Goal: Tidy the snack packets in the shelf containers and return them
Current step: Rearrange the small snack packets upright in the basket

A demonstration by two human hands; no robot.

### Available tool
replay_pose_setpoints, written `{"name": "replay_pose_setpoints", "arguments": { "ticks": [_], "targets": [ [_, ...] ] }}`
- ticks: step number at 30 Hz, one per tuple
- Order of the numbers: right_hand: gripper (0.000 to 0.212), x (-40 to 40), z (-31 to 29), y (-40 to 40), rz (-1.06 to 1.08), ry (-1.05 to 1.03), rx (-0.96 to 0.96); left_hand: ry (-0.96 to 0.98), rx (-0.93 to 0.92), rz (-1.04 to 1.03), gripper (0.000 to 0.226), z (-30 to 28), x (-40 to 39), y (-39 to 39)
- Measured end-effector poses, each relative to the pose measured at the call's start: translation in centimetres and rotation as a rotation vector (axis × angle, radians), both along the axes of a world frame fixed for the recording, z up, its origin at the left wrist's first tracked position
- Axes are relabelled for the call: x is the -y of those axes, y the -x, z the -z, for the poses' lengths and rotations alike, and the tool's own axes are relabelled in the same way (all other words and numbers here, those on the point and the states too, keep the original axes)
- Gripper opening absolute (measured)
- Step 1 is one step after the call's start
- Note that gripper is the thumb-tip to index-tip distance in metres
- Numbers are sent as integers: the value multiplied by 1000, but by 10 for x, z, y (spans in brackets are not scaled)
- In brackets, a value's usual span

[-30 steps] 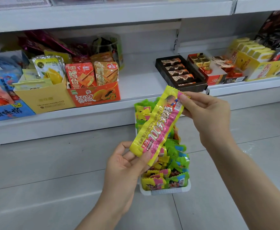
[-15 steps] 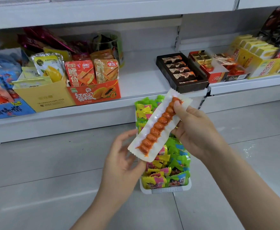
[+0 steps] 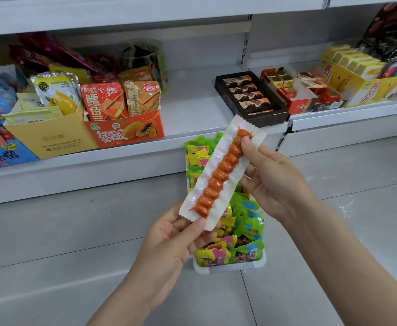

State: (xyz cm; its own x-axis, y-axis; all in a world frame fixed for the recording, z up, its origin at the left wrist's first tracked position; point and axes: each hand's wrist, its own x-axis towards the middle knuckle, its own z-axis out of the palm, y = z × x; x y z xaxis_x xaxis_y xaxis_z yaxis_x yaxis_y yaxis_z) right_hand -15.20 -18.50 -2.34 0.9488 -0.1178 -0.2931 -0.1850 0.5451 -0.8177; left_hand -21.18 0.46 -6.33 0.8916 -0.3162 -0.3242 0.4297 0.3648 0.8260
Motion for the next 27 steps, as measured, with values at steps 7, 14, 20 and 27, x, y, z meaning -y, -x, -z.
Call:
{"name": "replay_pose_setpoints", "arguments": {
  "ticks": [7, 14, 20, 27],
  "targets": [
    [22, -8, -6, 1, -155, -145, 82, 491, -374, 65, 68, -17, 1, -8],
    [66, 4, -16, 2, -301, 68, 25, -8, 4, -151, 57, -8, 4, -16],
    [29, 36, -33, 10, -262, 648, 226, -367, 417, -202, 37, 1, 0, -32],
    [16, 75, -44, 11, 139, 801, 446, -779, 468, -252, 14, 32, -17, -49]
  ]
}}
